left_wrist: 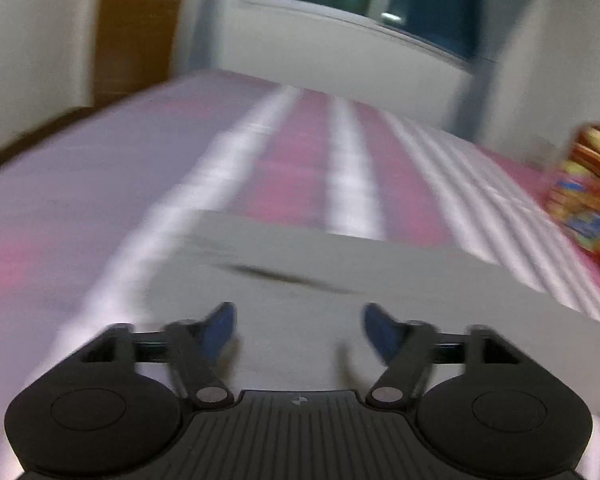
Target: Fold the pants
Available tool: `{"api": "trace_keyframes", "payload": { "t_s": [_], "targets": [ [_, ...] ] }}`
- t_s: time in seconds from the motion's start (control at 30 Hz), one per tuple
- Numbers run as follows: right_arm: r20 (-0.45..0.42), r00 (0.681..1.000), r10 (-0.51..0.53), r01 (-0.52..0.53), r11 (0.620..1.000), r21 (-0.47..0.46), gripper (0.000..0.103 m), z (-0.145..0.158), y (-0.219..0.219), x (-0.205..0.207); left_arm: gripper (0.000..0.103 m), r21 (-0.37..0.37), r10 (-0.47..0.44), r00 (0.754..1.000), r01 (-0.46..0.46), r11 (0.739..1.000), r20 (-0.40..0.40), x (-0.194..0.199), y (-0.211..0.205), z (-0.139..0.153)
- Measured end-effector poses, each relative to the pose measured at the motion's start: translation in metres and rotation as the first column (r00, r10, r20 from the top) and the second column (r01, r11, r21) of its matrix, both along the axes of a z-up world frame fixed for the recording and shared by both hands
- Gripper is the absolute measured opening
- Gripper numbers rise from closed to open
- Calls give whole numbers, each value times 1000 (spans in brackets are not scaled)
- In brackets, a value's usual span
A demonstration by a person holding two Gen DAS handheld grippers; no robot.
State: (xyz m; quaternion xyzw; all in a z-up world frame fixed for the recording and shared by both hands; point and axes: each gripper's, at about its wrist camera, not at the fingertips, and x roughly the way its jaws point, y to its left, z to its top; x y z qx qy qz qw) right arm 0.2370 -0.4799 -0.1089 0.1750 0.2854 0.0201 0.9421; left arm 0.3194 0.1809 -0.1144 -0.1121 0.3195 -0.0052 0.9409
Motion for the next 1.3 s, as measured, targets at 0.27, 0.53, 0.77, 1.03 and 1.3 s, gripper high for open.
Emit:
{"api": "trace_keyframes", "payload": {
  "t_s": [0.27, 0.53, 0.77, 1.03, 1.3],
  "targets": [
    [-43, 904, 424, -425, 905, -5, 23, -4, 233, 119, 79, 30, -203, 972, 208, 978, -116, 100, -99, -21],
    [-182, 895, 407, -414, 910, -1, 23, -23, 305, 198, 89, 58, -204, 969, 214, 975, -142, 144, -96, -33],
    [-206, 878, 431, -416, 902, 116, 15, -44, 320, 234, 90, 66, -146, 968, 163, 984, -207, 166, -86, -58],
    [-172, 968, 184, -190, 982, -19, 38, -38, 108, 159, 90, 89, -188, 965, 206, 974, -183, 99, -43, -50],
    [-191, 955, -228, 260, 952, 160, 13, -28, -102, 74, 90, 88, -131, 973, 150, 985, -187, 65, -23, -38]
  ]
}}
